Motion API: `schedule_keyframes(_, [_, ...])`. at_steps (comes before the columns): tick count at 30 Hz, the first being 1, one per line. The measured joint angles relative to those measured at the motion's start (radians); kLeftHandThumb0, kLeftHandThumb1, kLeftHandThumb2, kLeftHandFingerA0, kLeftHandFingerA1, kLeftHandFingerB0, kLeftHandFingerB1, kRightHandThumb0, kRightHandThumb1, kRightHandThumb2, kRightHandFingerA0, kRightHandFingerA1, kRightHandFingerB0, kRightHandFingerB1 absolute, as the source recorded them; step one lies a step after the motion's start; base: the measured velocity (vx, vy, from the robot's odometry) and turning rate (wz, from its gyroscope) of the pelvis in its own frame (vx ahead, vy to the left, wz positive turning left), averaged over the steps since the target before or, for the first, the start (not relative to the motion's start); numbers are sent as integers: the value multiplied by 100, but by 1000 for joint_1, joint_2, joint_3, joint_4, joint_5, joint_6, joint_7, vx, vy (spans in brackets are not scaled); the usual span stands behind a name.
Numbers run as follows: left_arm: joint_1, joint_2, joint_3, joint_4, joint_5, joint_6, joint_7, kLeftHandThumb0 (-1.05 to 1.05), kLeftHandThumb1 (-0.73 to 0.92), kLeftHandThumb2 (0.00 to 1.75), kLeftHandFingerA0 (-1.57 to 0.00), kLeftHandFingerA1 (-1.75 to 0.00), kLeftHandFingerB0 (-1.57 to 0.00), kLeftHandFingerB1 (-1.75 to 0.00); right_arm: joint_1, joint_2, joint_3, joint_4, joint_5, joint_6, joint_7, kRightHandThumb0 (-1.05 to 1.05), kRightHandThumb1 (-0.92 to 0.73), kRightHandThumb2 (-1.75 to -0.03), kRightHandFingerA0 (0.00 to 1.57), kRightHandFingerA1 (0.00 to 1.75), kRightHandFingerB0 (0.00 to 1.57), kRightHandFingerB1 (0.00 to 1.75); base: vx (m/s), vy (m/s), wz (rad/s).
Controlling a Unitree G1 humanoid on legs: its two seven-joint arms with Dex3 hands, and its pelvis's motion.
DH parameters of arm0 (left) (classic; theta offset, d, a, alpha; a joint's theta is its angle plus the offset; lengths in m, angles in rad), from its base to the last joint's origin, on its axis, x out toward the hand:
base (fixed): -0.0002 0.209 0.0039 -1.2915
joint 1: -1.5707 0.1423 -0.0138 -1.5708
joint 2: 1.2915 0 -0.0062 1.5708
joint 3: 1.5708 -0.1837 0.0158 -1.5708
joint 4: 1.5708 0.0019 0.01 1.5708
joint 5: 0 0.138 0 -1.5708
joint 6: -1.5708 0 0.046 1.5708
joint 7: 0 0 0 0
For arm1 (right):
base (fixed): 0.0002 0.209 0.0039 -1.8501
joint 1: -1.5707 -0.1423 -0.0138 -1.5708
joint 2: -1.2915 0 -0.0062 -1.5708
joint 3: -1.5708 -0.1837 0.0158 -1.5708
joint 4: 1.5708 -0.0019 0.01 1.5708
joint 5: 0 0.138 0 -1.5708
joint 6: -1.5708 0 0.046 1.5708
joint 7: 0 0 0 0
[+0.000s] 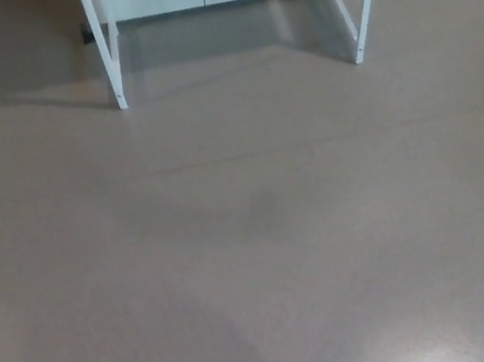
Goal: The robot walks towards a desk on which an eraser is kept on the left hand side and a container is kept on the right hand side. The robot picks up the eraser using its left hand and places it in the container.
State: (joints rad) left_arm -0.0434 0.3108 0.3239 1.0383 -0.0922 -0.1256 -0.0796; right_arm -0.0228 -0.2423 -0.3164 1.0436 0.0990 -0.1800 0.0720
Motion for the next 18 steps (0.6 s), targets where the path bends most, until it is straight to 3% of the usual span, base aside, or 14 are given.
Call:
schedule_keyframes(4, [27,7,-60,21,32,-25,50,-10,57,58,-49,-45,-42,-38,17,24,7,15,-4,-15,-15,-11,-50,-53,72,50,51,46,257,76,4])
schedule_keyframes(7, [42,32,-104,67,59,-35,73,-9,57,58,-46,-45,-38,-38,33,23,20,23,-14,-24,-23,-13,-49,-56,54,47,48,46,233,-44,11])
schedule_keyframes(11, [37,66,-100,113,59,-41,74,-12,53,56,-50,-47,-42,-39,35,10,11,29,-13,-26,-27,-13,-48,-54,68,50,53,47,240,-158,21])
schedule_keyframes(18, [15,73,-129,140,69,-71,60,-13,53,57,-51,-46,-41,-39,16,-12,14,38,-15,-42,-33,-10,-48,-53,65,48,52,46,330,-232,19])
